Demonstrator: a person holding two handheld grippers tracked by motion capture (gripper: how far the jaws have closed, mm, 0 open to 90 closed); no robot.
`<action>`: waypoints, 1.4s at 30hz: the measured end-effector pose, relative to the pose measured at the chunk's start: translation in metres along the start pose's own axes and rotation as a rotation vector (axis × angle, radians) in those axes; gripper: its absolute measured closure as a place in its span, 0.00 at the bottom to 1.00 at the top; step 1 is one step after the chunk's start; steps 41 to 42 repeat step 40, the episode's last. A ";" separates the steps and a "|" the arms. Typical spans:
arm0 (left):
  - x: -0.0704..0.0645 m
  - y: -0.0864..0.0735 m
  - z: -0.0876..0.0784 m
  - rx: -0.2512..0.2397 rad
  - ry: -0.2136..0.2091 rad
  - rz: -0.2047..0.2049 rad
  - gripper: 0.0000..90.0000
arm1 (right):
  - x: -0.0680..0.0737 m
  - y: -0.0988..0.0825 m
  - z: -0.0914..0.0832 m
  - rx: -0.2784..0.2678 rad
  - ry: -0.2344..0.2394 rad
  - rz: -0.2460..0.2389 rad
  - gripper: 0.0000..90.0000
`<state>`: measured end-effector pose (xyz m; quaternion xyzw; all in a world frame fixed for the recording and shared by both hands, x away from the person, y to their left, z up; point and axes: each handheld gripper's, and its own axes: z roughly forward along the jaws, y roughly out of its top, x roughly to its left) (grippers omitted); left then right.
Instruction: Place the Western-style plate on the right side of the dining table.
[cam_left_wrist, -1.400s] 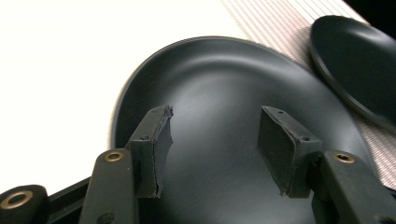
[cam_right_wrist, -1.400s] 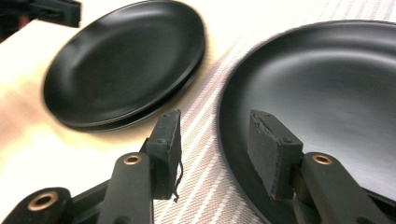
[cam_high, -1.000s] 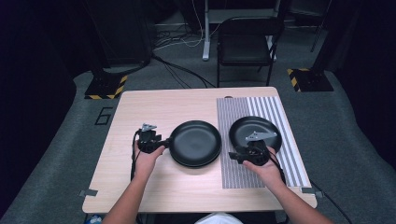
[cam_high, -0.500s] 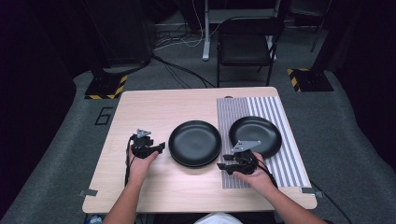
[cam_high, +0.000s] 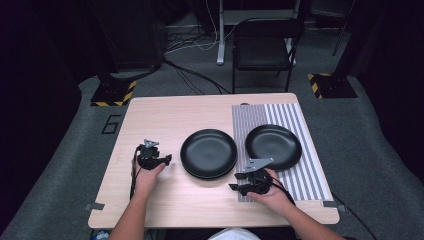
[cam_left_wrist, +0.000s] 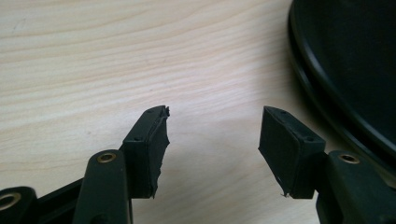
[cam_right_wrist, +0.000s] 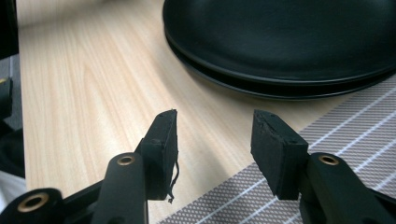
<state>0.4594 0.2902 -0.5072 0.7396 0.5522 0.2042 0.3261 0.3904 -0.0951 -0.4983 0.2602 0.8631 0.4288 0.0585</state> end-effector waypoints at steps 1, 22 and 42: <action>0.001 0.000 0.001 0.007 0.002 0.000 0.46 | 0.002 0.000 0.001 0.003 0.001 -0.008 0.56; 0.011 -0.002 0.017 -0.033 0.024 0.006 0.47 | 0.008 -0.014 0.020 0.029 -0.015 -0.118 0.53; 0.015 -0.004 0.021 -0.064 0.033 0.033 0.43 | 0.010 -0.018 0.026 0.026 -0.006 -0.183 0.51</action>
